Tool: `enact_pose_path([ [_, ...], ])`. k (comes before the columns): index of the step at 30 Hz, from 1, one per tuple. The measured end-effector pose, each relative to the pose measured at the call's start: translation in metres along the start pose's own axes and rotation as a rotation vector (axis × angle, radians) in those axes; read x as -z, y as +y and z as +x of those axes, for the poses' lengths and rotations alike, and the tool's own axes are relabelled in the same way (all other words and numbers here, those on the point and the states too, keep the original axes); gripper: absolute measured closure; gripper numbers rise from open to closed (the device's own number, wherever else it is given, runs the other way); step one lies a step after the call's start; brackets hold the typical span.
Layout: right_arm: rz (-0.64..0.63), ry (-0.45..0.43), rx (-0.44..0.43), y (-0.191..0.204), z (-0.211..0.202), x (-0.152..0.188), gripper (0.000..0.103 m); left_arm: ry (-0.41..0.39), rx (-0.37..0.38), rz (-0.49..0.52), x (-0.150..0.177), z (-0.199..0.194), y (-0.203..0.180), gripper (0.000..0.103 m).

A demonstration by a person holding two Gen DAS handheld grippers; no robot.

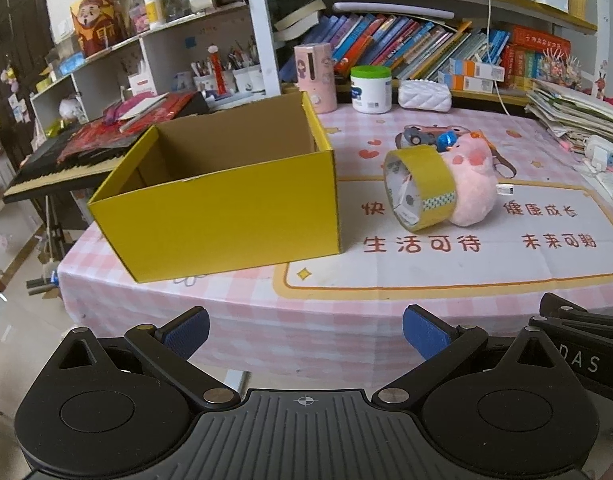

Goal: Organize objects

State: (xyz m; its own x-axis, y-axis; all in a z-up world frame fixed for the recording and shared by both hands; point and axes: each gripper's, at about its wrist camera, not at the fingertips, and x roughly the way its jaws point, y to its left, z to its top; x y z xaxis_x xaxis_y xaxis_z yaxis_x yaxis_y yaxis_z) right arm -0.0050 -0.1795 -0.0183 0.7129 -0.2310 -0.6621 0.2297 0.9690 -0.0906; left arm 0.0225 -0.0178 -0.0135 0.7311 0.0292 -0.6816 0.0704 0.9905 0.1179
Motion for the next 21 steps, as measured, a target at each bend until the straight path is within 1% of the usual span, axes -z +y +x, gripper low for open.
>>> enact_pose_path([
  [6,-0.01,0.001,-0.015,-0.006,0.008,-0.006,0.0,0.002,0.013,-0.011,-0.005,0.007,-0.005,0.0],
  [10,-0.017,0.009,-0.058,-0.013,0.017,-0.014,0.0,0.015,0.004,-0.019,-0.01,0.015,-0.01,0.0],
  [14,-0.046,-0.014,-0.089,-0.018,0.027,-0.023,0.0,0.029,0.0,-0.017,-0.016,0.023,-0.016,0.0],
  [18,-0.077,-0.027,-0.117,-0.022,0.039,-0.034,0.0,0.028,0.008,-0.032,-0.022,0.03,-0.021,0.0],
  [21,-0.078,-0.02,-0.16,-0.028,0.051,-0.043,0.0,0.027,0.017,-0.051,-0.028,0.035,-0.025,0.0],
])
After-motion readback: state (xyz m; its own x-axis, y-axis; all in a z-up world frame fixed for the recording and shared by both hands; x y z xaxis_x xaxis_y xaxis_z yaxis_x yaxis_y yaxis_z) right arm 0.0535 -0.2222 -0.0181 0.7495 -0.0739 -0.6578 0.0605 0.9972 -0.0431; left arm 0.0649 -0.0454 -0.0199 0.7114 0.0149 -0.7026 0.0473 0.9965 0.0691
